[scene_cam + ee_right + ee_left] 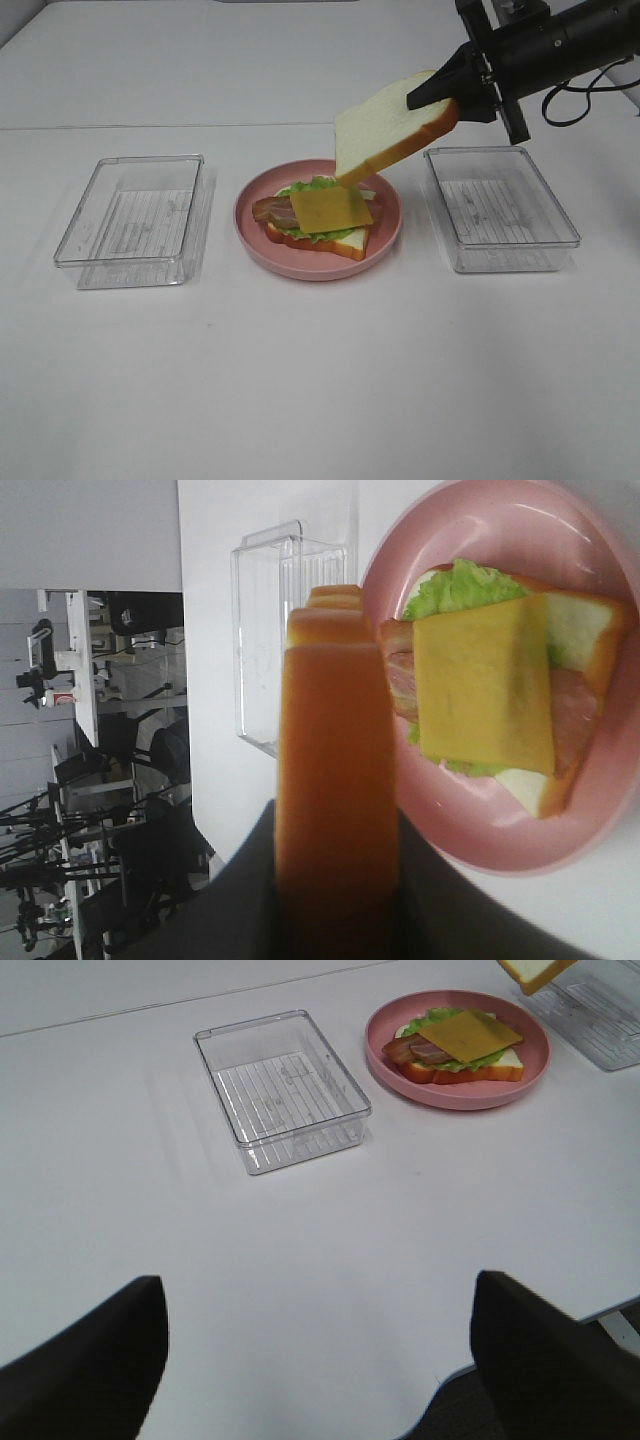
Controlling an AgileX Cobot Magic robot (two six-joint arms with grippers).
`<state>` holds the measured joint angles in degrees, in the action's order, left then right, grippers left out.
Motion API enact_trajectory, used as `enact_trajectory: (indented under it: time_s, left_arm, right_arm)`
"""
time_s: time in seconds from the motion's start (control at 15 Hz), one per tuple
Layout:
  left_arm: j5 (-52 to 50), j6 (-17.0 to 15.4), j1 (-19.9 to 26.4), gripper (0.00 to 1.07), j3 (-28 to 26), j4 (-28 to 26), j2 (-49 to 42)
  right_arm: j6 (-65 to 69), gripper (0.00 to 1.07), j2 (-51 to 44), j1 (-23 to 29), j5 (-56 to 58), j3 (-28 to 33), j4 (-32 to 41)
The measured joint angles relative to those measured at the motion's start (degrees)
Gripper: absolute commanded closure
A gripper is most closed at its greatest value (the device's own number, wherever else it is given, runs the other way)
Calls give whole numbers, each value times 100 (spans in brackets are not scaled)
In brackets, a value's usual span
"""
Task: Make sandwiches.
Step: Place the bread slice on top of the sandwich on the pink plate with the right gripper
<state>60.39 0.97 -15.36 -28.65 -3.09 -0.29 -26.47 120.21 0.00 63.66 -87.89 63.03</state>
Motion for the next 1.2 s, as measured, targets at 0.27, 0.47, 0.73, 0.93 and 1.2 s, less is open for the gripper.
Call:
enact_trajectory:
  time_s: [0.27, 0.47, 0.73, 0.93, 1.2]
  left_arm:
    - [0, 0, 0, 27, 0, 0, 0]
    - [0, 0, 0, 27, 0, 0, 0]
    - [0, 0, 0, 27, 0, 0, 0]
    - [0, 0, 0, 27, 0, 0, 0]
    - [0, 0, 0, 27, 0, 0, 0]
  right_arm:
    - [-103, 107, 292, 882, -877, 40, 498]
    - [-103, 107, 567, 1157, -1163, 40, 968]
    - [-103, 107, 877, 1169, -1593, 57, 1008]
    - [-23, 99, 877, 1169, -1667, 57, 739]
    - [160, 63, 877, 1169, -1684, 57, 435]
